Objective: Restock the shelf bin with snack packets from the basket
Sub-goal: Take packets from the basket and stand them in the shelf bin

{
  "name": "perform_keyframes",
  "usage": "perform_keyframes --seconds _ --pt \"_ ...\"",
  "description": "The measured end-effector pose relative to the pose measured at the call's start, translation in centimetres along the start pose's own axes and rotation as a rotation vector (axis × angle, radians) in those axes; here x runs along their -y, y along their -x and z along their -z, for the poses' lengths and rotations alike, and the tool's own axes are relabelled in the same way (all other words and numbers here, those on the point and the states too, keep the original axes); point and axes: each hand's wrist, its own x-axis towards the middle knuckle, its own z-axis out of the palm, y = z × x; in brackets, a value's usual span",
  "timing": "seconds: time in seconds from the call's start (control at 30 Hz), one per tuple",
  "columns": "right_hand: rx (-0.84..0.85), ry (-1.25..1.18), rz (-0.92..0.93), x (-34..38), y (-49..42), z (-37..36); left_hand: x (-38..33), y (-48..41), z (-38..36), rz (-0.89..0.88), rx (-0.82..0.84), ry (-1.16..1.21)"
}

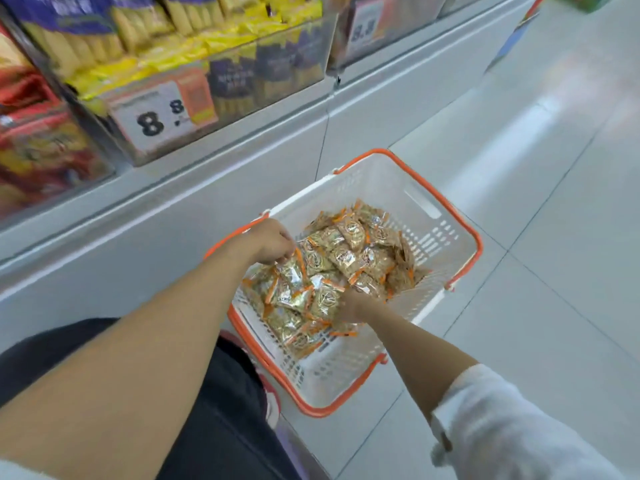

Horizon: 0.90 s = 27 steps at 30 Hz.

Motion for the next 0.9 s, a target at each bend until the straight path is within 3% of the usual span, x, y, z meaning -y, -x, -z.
perform_keyframes --seconds 0.2,0.33,0.57,0.7,0.9 --pt "-0.120 0.014 0.003 3.8 -4.3 -2.3 -0.3 0.2 -0.4 0.046 0.048 0.064" --pt "-0.151 -0.053 0.011 2.7 -5.4 -4.0 0.9 0.3 -0.1 0.097 0.058 0.091" --pt "-0.222 0.194 0.051 0.1 -6.2 -4.1 1.1 0.3 -0.3 0.126 0.076 0.075" --pt "-0.122 0.311 0.075 0.9 -5.4 -3.5 0.4 0.6 -0.3 0.109 0.070 0.087" --pt "-0.091 0.211 0.116 0.9 -4.6 -6.6 0.9 1.4 0.1 0.123 0.075 0.079"
